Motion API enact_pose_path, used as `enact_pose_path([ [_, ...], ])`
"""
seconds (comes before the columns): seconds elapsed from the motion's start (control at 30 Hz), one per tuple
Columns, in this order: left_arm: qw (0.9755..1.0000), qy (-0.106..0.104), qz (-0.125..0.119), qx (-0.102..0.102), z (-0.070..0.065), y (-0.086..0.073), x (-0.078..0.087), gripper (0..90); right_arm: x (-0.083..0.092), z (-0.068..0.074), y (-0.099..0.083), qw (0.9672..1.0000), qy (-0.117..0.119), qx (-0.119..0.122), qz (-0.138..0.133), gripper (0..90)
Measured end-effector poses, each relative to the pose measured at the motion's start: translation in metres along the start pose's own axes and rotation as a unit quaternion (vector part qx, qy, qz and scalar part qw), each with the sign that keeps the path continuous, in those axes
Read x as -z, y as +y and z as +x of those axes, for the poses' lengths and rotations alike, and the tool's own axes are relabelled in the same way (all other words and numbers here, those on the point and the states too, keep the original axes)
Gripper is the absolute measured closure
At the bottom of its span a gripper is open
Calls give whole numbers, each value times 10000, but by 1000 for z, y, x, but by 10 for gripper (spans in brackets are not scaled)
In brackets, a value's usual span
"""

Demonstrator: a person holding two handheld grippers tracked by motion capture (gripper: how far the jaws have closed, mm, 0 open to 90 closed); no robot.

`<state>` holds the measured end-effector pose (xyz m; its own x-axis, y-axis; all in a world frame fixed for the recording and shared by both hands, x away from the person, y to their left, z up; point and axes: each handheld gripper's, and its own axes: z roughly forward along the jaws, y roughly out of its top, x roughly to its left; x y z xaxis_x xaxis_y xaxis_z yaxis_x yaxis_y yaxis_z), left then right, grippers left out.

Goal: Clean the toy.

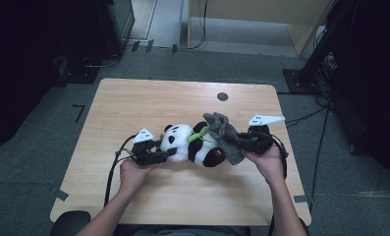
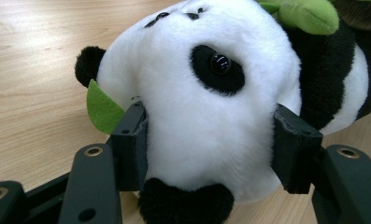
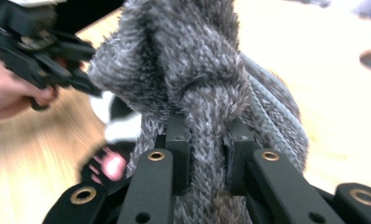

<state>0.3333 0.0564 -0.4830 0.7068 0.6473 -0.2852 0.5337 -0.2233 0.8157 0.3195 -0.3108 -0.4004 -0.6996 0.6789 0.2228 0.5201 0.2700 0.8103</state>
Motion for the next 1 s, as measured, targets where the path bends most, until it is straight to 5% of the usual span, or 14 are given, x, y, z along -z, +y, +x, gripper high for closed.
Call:
enact_pose_path([
  [0.3, 10000, 8, 37, 23, -1, 2, 0, 392, -29, 32, 25, 9970, 441, 589, 224, 770],
  [0.53, 10000, 33, 50, -8, -1, 2, 0, 392, -56, 39, 29, 9911, 937, 584, 748, 737],
  [0.7, 10000, 29, 40, 45, -1, 2, -1, 390, -67, 48, 24, 9869, 583, 1188, 921, 682],
  [1.0, 10000, 8, 18, 12, -1, 1, -1, 385, -63, 40, 17, 9895, 356, 1107, 863, 628],
])
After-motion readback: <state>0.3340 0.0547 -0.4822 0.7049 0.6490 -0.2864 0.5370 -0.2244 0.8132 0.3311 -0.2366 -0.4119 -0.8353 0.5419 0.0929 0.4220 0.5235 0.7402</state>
